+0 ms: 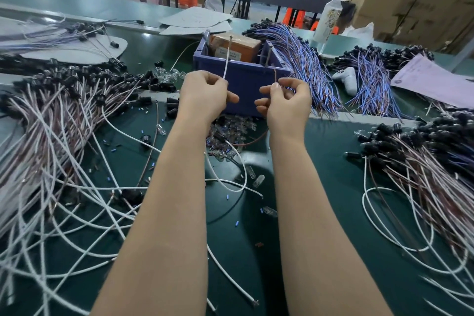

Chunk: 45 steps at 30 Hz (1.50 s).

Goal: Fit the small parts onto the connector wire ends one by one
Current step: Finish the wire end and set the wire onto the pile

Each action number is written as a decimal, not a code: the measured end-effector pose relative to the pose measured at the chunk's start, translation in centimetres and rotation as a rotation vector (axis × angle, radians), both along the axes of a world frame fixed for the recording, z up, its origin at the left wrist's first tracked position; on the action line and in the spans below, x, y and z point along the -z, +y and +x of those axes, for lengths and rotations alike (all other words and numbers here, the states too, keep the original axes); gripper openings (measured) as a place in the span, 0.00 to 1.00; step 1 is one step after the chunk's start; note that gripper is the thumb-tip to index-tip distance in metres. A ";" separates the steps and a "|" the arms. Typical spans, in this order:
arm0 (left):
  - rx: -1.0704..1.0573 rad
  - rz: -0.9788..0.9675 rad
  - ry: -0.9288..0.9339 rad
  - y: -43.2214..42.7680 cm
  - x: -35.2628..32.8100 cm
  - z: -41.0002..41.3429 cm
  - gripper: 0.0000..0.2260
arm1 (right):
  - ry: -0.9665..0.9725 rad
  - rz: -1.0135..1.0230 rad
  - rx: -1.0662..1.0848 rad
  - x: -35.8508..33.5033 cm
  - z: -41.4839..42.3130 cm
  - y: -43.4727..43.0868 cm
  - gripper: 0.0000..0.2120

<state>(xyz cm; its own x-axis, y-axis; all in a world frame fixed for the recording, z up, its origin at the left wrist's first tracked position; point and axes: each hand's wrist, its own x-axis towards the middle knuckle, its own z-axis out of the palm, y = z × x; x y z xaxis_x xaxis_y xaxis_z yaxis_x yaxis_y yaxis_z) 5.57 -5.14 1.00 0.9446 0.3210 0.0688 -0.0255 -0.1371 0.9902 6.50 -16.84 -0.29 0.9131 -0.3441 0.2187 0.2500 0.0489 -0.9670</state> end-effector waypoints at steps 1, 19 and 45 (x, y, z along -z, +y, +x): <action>0.007 0.004 -0.001 -0.1 0.0 0.0 0.06 | 0.005 -0.007 0.007 0.0 0.2 0.1 0.05; 0.019 0.039 -0.025 -0.2 0.1 -0.1 0.05 | -0.001 -0.046 0.062 -0.9 2.4 0.6 0.07; 0.402 0.464 0.534 0.0 1.1 -1.6 0.11 | 0.448 -1.095 -0.456 0.7 -3.1 -1.3 0.14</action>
